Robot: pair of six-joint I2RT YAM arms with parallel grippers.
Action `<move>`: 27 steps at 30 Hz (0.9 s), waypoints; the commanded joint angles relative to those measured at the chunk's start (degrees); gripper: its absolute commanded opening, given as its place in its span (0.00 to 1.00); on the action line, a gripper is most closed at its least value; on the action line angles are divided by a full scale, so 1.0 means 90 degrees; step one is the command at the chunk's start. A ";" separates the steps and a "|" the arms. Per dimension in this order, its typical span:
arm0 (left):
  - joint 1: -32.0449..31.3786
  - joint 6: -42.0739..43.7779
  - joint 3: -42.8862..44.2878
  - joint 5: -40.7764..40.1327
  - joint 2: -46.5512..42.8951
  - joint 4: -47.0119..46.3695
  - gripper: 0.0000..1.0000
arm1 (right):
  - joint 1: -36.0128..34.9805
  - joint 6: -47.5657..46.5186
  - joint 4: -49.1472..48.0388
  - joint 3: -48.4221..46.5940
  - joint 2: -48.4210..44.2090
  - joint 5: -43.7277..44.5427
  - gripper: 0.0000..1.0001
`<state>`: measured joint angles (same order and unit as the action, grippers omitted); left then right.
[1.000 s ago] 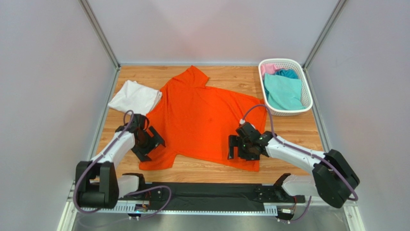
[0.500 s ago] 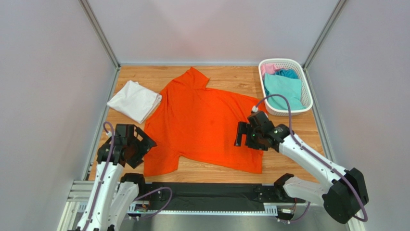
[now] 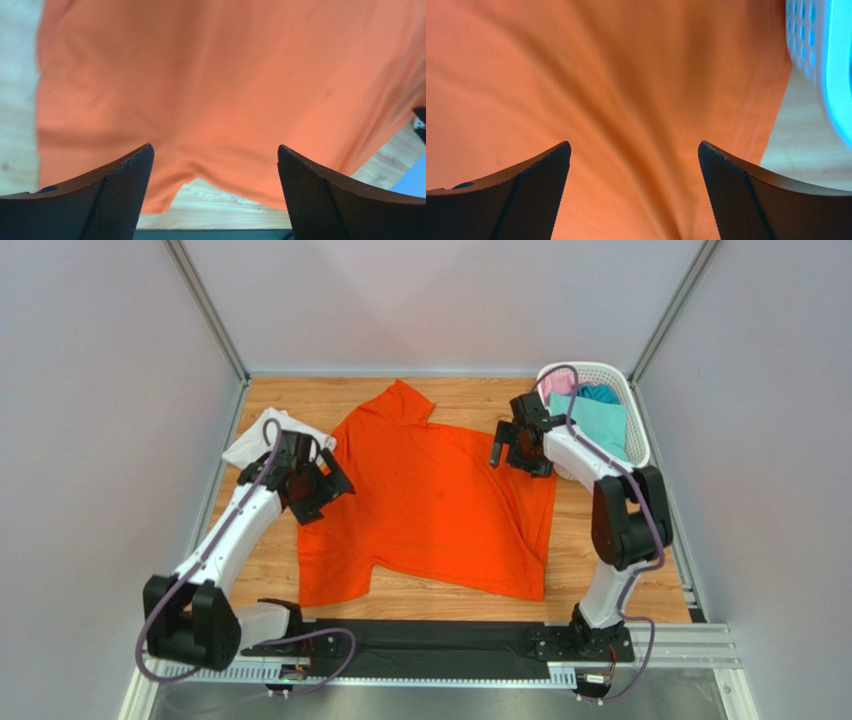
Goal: Fold and stack the t-shirts
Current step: Flatten the tshirt out
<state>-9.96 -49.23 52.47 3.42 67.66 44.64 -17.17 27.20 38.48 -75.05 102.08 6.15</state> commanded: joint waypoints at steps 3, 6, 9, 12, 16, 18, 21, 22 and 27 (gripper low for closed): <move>-0.0193 0.0490 0.1005 0.0060 0.1532 -0.0906 1.00 | 0.0072 -0.0493 0.0217 -0.1600 0.1371 0.0313 1.00; -0.0193 0.0577 0.1240 0.0079 0.2148 -0.1140 1.00 | 0.0081 -0.0513 0.0275 -0.2002 0.1976 0.0264 1.00; -0.0193 0.0675 0.1445 0.0021 0.2743 -0.1298 1.00 | 0.0072 -0.0512 0.0363 -0.2442 0.2484 0.0225 1.00; -0.0183 0.0666 0.1708 -0.0184 0.3320 -0.1231 1.00 | 0.0072 -0.0542 0.0470 -0.2862 0.2866 0.0137 1.00; -0.0144 0.0617 0.1963 -0.0312 0.3936 -0.1123 1.00 | 0.0072 -0.0649 0.0675 -0.3418 0.3305 0.0049 1.00; -0.0076 0.0568 0.2070 -0.0234 0.4199 -0.1103 1.00 | 0.0081 -0.0698 0.0782 -0.3770 0.3577 0.0039 1.00; 0.0061 0.0442 0.2139 -0.0204 0.4396 -0.1035 1.00 | 0.0081 -0.0747 0.0968 -0.4316 0.3949 0.0039 1.00; 0.0100 0.0383 0.2129 -0.0253 0.4406 -0.1006 1.00 | 0.0081 -0.0776 0.0998 -0.4434 0.4028 0.0078 1.00; 0.0159 0.0100 0.1954 -0.0351 0.4338 -0.0849 1.00 | 0.0140 -0.0766 0.1242 -0.5234 0.4429 0.0156 1.00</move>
<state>-8.93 -46.37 70.72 1.96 106.48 35.46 -16.40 20.73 47.42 -118.93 138.02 8.51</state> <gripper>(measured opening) 0.996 0.998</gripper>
